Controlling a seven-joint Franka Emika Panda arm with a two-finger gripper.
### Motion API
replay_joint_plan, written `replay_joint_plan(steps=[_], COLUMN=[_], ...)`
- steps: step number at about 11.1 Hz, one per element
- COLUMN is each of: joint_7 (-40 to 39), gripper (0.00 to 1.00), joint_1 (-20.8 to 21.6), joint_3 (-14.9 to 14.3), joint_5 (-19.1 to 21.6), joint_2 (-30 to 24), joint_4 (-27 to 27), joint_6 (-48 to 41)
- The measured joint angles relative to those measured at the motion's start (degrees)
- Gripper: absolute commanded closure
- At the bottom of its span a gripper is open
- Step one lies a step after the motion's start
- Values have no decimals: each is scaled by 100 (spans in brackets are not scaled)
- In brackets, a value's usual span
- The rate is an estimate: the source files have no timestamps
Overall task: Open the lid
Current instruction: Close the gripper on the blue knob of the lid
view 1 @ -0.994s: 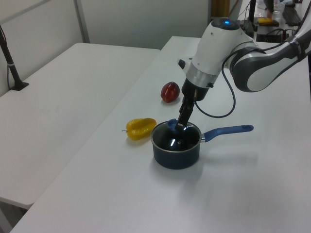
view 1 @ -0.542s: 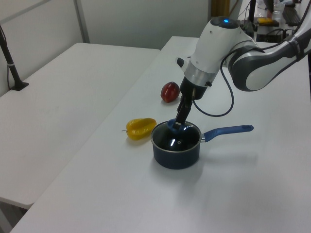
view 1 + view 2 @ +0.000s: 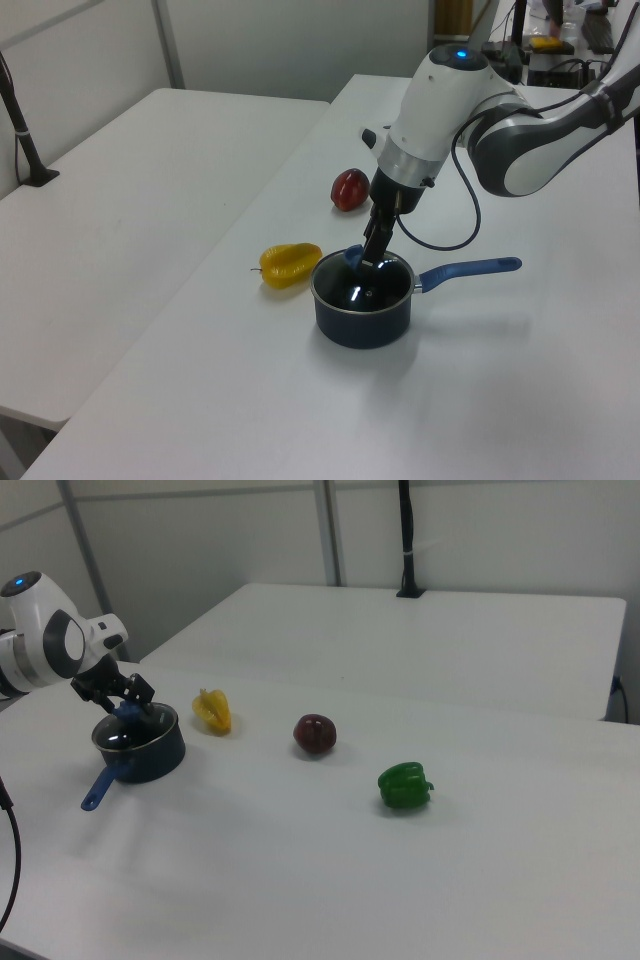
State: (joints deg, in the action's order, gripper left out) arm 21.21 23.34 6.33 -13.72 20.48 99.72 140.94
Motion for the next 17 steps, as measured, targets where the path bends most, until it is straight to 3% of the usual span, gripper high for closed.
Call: replay_joint_plan(steps=[10,15,17], joint_7=[340,387,391], gripper=[22,52,59], joint_1=[109,84,82], joint_3=[10,9,9], joint_5=[-2,-2,-2], joint_2=[4,5,6], joint_4=[-24,-24,-26], joint_6=[0,0,0])
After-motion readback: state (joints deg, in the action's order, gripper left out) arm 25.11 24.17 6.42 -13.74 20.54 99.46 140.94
